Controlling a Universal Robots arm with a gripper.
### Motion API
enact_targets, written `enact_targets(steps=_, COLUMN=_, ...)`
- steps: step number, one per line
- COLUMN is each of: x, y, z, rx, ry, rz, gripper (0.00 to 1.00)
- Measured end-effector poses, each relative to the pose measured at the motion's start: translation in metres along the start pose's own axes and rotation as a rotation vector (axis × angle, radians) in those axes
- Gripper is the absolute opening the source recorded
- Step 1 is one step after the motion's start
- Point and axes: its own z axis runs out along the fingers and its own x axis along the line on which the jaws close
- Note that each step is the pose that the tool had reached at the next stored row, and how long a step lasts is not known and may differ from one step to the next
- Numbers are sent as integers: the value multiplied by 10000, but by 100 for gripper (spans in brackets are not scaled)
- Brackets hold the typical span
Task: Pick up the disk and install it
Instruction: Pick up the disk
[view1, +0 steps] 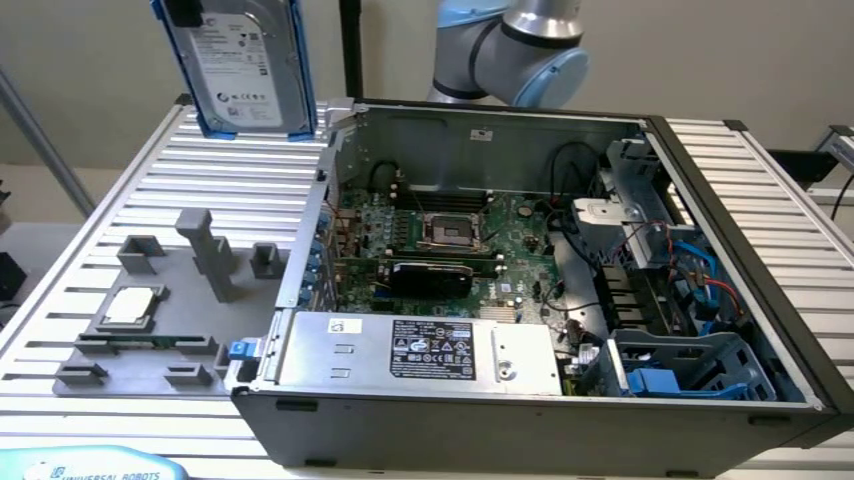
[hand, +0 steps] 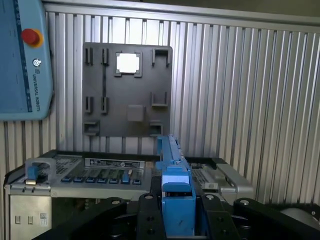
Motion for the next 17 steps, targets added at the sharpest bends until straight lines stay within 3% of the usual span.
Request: enact_targets(steps=17, x=116, y=-774, z=-28, rx=3, ry=-95, rz=5, gripper=33)
